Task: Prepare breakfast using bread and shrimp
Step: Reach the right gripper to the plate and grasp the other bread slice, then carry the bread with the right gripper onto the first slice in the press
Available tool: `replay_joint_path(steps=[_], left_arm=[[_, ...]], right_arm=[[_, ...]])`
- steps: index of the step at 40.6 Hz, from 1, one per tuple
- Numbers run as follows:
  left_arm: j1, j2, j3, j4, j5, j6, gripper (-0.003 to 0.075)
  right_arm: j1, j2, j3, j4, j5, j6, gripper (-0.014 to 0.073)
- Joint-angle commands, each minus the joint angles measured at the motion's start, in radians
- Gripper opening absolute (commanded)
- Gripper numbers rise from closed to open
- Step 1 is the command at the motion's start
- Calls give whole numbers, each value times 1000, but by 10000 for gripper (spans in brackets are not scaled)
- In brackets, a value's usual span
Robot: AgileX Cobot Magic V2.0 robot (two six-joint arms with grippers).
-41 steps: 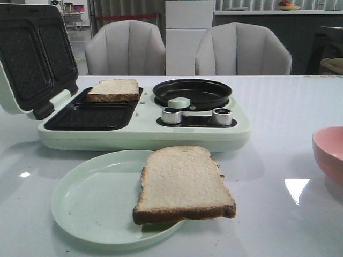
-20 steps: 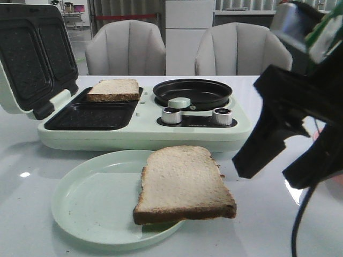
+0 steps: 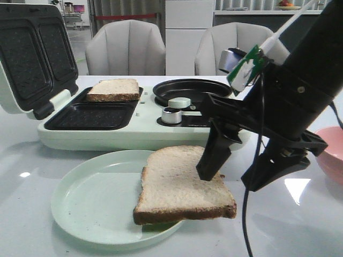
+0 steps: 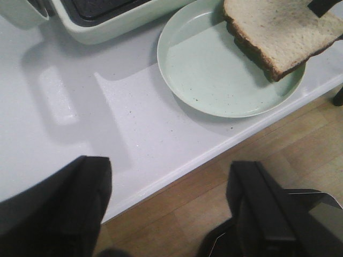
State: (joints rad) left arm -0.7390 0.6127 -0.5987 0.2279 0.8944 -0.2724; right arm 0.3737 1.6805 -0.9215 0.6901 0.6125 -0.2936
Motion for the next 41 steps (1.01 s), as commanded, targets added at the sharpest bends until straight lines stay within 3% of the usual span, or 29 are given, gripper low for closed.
replay_joint_path(steps=[1,10,13,21,26,31,41], left_arm=[[-8,1,-27,7,-56,-1,511],[-8,1,-27,7,-56,-1,511],[-8,1,-27,7,-56,-1,511],[-8,1,-27,7,-56,-1,511],[-8,1,-27,7,-56,-1,511],[-8,1,-27,7,-56,-1,511],[-8,1,-27,7,-56,-1,511]], right_arm=[[1,11,-66,33,20,-9,556],[1,80,-135,33,72,-15,543],[1,82,-143,33,81,-16,478],[1,82,-143,33,85,-17,204],[1,82,-143,33,88,-17,108],[1,77,-143,33,98,-17,62],[1,-37,-143,33,127,-17,61]])
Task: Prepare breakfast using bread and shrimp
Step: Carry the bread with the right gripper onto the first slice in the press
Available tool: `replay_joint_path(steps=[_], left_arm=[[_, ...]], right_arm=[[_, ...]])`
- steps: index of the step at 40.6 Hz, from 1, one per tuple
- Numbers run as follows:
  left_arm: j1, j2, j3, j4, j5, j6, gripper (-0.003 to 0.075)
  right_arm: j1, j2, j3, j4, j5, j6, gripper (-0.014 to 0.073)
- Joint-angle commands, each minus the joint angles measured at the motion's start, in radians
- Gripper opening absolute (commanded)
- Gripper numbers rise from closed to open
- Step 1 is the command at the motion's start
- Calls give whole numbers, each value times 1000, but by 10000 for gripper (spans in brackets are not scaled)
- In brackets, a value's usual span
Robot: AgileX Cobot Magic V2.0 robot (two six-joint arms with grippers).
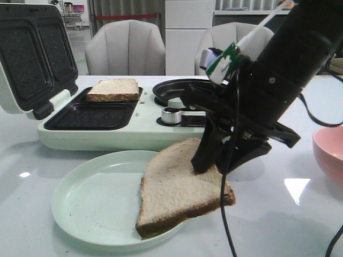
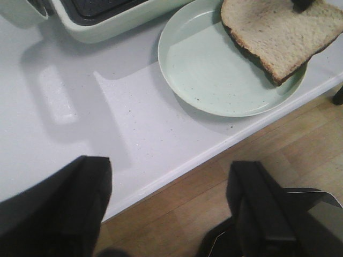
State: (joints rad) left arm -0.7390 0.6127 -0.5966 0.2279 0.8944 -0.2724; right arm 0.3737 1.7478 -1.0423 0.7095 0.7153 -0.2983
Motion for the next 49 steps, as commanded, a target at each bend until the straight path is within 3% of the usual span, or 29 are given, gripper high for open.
replay_joint_path(steps=[1,14,25,37,49], left_arm=[[-8,1,-29,7,-56,-1,511],[-8,1,-29,7,-56,-1,511],[-8,1,-29,7,-56,-1,511],[-8,1,-29,7,-56,-1,511],[-8,1,-29,7,-56,-1,511]], right_arm=[[1,-120,-22,14,25,-12,61],[1,-322,-35,35,27,-12,43],[2,-323,-135,183,-28,-17,43],[73,-155,-276,394,-219,-159,43],[99,136,-540,431,-251,-185,43]])
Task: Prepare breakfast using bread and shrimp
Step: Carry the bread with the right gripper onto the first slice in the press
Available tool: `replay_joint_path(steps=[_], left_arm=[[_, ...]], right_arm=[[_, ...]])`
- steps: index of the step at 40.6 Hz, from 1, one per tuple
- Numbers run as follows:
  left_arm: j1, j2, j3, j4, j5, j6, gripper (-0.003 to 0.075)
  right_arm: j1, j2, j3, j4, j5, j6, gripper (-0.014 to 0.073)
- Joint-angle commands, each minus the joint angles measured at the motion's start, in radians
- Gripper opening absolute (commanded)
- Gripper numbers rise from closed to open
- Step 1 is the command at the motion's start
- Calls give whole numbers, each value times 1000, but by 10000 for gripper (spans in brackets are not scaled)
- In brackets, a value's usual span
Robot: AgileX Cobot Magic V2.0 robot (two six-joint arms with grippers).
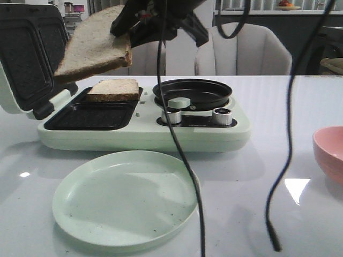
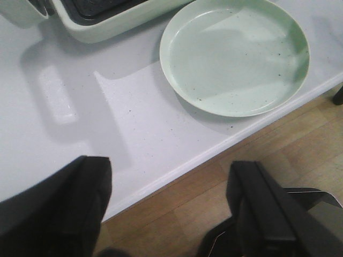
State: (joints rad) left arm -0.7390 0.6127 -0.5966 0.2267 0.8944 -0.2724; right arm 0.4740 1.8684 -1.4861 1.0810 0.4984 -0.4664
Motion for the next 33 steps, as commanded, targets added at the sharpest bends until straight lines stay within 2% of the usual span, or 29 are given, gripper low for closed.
replay_joint_path(steps=[1,9,12,15,21,24,33], left_arm=[[-8,1,-29,8,-56,-1,511],[-8,1,-29,8,-56,-1,511],[-8,1,-29,8,-56,-1,511],[-8,1,-29,8,-56,-1,511],[-8,1,-29,8,-56,-1,511],[-8,1,-29,8,-56,-1,511],[-8,1,-29,8,-56,-1,511]], right_arm=[[-1,36,-120,64,-32,-17,43],[-1,191,-246,86,-12,-17,46],[-1,230,-273,86,2,-17,80],[-1,250,-284,85,9,-17,181],[-9,257,-285,78,5,-17,489],[-20,257,-285,78,10,-16,561],[-82,217,-285,43,126,-14,546]])
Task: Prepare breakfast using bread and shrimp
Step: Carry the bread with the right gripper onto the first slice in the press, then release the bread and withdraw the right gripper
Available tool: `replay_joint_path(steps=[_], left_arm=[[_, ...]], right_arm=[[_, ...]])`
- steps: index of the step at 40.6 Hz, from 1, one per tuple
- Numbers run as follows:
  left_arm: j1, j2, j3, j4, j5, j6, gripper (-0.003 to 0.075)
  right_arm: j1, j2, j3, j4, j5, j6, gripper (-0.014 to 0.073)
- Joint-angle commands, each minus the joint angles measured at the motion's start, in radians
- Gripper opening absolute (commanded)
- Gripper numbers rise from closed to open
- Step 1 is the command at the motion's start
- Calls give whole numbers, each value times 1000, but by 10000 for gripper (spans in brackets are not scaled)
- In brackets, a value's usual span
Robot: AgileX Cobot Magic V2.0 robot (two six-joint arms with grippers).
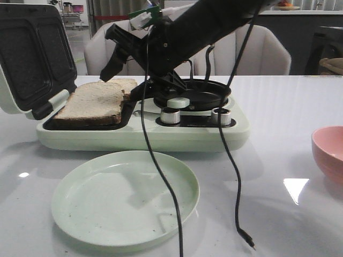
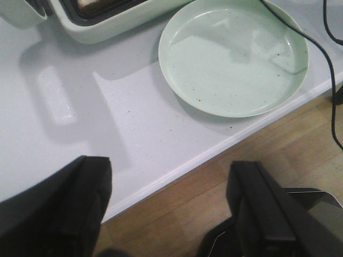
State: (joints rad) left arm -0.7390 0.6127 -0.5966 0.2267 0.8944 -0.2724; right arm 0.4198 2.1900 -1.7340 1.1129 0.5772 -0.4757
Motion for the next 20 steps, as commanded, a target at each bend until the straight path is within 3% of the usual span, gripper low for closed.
replay_joint_path(steps=[1,8,20], left_arm=[[-8,1,-29,8,-56,-1,511],[-8,1,-29,8,-56,-1,511],[-8,1,-29,8,-56,-1,511]], right_arm=[[-33,-119,-37,-7,65,-5,546],[-40,-244,-37,-181,148,20,546],[81,-551,66,-843,231,291,546]])
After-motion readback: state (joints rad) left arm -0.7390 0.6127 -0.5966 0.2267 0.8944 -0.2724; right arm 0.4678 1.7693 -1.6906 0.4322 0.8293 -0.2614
